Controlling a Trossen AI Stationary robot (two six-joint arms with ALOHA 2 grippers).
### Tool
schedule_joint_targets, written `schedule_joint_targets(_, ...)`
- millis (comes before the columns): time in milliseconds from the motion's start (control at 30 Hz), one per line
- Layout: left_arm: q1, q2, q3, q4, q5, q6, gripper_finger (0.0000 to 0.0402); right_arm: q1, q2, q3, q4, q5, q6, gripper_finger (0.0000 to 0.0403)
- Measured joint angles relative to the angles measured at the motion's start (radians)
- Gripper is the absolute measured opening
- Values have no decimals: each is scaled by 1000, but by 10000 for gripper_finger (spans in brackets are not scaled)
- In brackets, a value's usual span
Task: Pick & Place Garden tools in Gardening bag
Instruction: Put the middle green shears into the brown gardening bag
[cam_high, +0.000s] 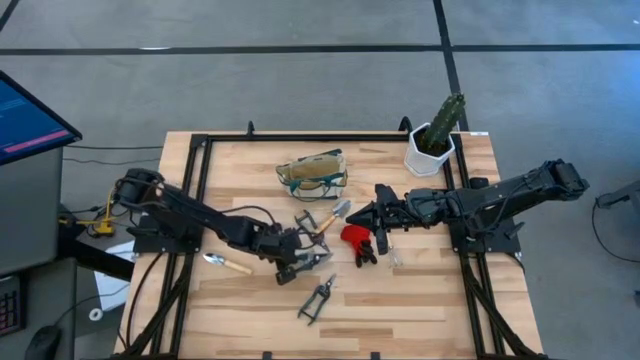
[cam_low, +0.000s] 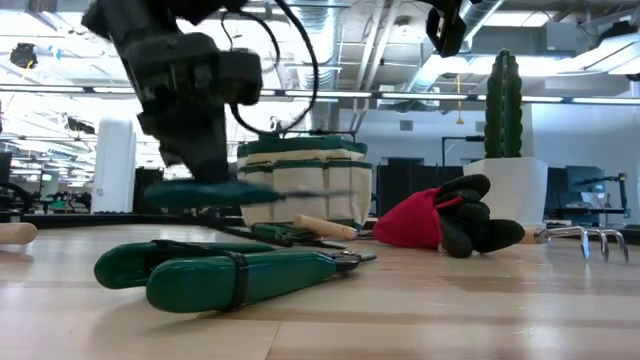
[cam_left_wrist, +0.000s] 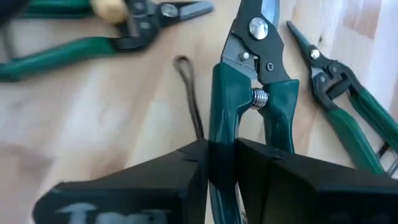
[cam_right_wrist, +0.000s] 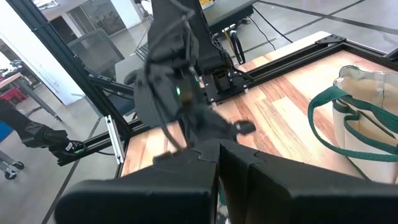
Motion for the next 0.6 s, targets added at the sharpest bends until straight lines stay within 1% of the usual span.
schedule_joint_targets(400,44,-337,1,-339,-246,13,37,-29,0,-1,-3,0,0,0)
schedule_joint_targets(500,62,-417,1,-377,-303,13,37,-33,0,-1,-3,0,0,0)
schedule_joint_targets(600,79,-483,2,-381,-350,18,37,-33,0,-1,-3,0,0,0)
